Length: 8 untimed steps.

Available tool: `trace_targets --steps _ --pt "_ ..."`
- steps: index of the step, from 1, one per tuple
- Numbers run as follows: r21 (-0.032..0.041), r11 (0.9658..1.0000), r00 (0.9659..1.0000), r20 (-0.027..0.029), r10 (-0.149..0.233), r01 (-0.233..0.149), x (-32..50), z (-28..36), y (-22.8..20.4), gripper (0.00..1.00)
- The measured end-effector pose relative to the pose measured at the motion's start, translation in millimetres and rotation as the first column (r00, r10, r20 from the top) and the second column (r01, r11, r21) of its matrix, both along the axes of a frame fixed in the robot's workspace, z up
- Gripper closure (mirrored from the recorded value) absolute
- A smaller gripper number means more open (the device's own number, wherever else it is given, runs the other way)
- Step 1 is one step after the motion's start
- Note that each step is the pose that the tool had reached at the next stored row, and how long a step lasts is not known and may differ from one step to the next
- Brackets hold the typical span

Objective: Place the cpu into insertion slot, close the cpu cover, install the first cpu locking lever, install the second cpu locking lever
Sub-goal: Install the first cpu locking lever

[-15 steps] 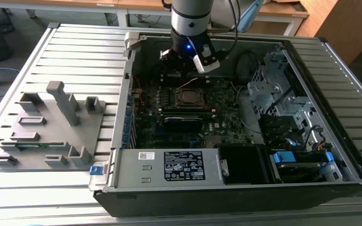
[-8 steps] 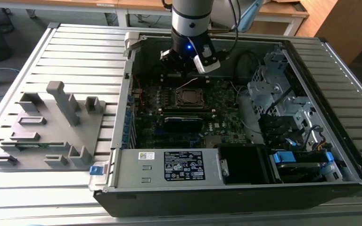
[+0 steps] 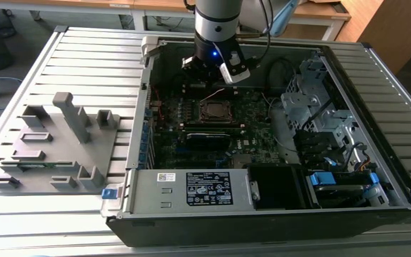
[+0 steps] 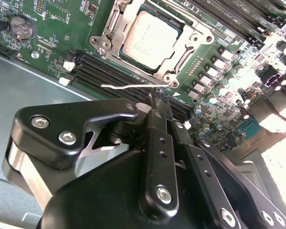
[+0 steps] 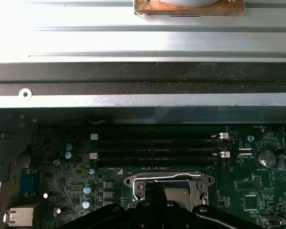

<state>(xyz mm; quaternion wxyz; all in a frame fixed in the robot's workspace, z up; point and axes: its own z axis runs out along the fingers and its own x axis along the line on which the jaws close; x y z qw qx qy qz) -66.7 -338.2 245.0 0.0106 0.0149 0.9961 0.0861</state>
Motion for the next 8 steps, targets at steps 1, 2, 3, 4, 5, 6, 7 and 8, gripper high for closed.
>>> trace_targets --steps 1,2,3,4,5,6,7,8 --pt "0.0 1.0 1.0 0.0 0.0 0.0 0.0 0.0 0.0 0.89" --pt "0.0 1.0 1.0 0.0 0.0 0.0 0.0 -0.1 0.0 0.89" --pt "0.0 1.0 1.0 0.0 0.0 0.0 0.0 -0.1 0.0 0.89" --pt "0.0002 1.0 1.0 0.0001 0.0 0.0 0.0 -0.4 0.0 0.89" --pt "0.0002 1.0 1.0 0.0001 0.0 0.0 0.0 -0.5 0.0 0.89" --pt "0.0001 1.0 1.0 0.0 0.0 0.0 0.0 -0.5 0.0 0.89" --pt "0.0 1.0 1.0 0.0 0.0 0.0 0.0 -0.5 0.0 0.89" --pt "0.0 1.0 1.0 0.0 0.0 0.0 0.0 -0.5 0.0 0.89"
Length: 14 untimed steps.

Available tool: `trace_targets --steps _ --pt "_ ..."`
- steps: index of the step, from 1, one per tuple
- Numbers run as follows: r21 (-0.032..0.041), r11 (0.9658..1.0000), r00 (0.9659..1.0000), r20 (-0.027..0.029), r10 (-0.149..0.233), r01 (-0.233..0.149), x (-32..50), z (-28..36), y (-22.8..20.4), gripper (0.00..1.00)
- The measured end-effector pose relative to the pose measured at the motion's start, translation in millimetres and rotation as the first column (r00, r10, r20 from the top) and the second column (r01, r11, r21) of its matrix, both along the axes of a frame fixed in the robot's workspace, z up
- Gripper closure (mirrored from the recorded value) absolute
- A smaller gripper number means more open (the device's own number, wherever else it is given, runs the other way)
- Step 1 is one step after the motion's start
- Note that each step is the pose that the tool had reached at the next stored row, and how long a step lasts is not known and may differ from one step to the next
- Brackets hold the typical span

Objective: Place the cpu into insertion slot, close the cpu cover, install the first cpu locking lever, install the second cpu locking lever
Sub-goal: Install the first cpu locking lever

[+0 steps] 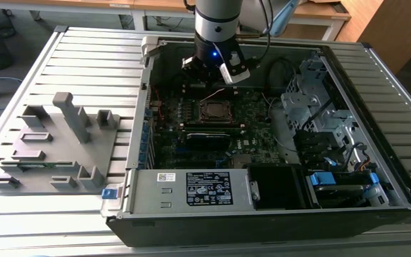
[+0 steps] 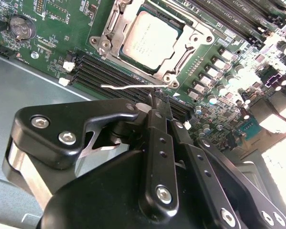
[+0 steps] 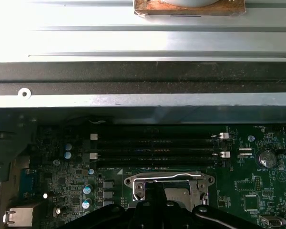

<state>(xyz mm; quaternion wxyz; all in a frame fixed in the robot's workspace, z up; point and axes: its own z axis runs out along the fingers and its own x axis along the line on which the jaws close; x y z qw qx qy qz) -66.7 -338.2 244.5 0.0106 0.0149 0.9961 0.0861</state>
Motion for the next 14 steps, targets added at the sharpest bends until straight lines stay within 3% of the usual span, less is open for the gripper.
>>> trace_targets --steps 14 --pt "0.0 1.0 1.0 0.0 0.0 0.0 0.0 -1.2 0.0 0.89"
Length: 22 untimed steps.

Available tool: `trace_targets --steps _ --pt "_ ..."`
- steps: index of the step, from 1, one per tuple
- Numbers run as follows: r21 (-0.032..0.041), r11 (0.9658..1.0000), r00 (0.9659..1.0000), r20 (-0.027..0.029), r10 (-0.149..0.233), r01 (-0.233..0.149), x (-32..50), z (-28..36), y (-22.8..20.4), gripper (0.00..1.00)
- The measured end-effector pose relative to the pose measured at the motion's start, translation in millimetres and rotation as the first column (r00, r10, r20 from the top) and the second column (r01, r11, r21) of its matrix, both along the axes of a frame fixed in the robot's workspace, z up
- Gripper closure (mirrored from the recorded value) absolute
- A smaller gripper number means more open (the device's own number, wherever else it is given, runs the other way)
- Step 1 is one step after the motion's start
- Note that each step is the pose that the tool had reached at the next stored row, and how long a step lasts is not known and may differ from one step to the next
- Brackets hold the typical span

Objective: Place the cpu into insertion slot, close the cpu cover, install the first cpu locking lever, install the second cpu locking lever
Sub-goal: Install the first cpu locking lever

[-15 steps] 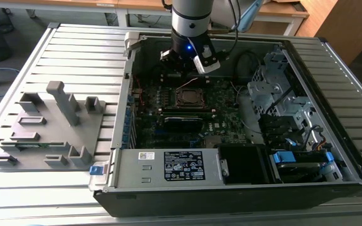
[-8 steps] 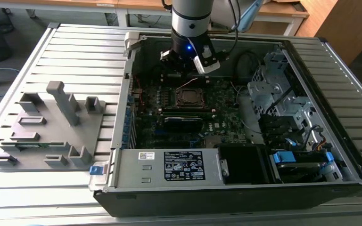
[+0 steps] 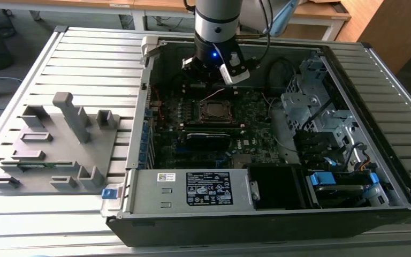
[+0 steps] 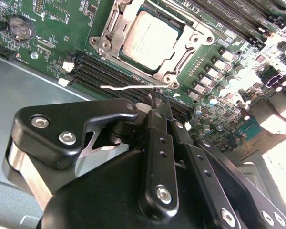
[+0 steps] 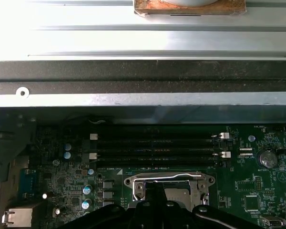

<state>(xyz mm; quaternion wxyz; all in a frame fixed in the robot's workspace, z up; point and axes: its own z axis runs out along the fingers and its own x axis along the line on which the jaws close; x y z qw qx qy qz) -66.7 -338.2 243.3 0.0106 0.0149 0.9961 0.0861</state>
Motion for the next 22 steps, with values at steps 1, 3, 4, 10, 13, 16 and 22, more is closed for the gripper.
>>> trace_targets --steps 1,3,4,10,13,16,22 --pt "-0.0001 1.0 1.0 -0.0001 0.0 0.0 0.0 0.0 0.0 0.89" --pt "0.0 1.0 1.0 0.0 0.0 0.0 0.0 -0.1 0.0 0.89" --pt "-0.0001 1.0 1.0 0.0 0.0 0.0 0.0 -0.1 0.0 0.89" --pt "-0.0001 1.0 1.0 -0.0001 0.0 0.0 0.0 -0.7 0.0 0.89" --pt "0.0001 1.0 1.0 0.0027 0.0 0.0 0.0 -2.4 0.0 0.89" --pt "0.0 1.0 1.0 0.0089 0.0 0.0 0.0 -4.6 0.0 0.89" --pt "0.0 1.0 0.9994 0.0345 0.0 0.0 -0.6 -10.4 0.0 0.89"
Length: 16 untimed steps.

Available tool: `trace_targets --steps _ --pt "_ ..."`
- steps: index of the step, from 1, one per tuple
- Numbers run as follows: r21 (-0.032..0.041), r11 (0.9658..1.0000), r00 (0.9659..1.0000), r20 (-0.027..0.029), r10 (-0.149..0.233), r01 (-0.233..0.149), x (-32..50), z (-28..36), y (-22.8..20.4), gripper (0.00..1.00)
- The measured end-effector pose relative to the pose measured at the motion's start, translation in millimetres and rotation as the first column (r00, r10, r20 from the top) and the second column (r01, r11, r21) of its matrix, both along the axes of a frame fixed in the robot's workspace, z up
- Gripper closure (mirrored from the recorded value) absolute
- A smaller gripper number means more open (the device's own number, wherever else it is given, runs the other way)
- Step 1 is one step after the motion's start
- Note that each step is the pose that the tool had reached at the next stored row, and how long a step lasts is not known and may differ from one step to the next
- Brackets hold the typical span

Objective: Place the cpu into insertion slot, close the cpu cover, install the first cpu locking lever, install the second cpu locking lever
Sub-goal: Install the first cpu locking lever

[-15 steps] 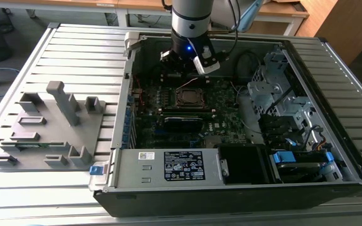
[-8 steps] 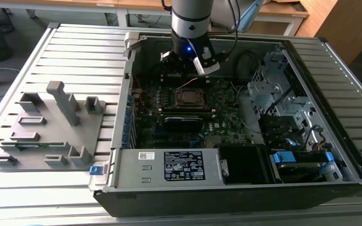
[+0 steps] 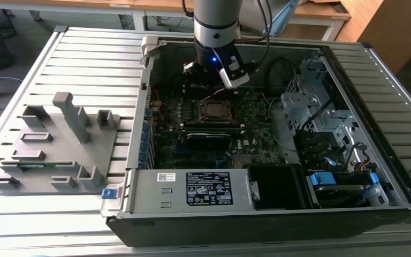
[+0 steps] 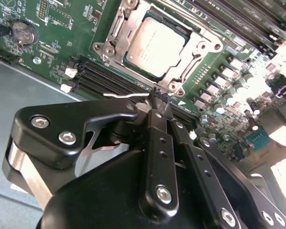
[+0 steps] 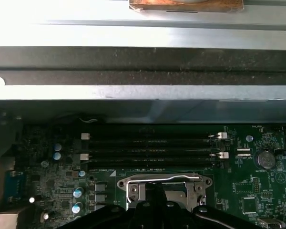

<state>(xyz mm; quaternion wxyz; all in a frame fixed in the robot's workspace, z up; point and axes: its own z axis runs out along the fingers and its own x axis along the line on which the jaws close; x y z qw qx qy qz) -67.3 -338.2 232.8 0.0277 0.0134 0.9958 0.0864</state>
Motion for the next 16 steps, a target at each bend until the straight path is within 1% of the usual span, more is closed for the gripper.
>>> trace_targets --steps 2,3,4,8,13,16 --pt "-0.0001 1.0 0.9999 0.0104 0.0 0.0 -0.5 -1.3 0.0 0.89" --pt "-0.0001 1.0 0.9999 0.013 0.0 0.0 -0.6 -1.7 0.0 0.89" --pt "0.0 1.0 0.9999 0.0139 0.0 0.0 -0.5 -2.0 0.1 0.89" --pt "0.0001 1.0 0.9999 0.0143 -0.004 0.004 -0.6 -3.2 1.8 0.89" --pt "0.0001 0.9995 0.9994 0.0142 -0.03 0.03 -0.6 -5.3 5.8 0.89" --pt "0.0003 0.9989 0.9988 0.0143 -0.047 0.047 -0.5 -6.7 7.1 0.89"
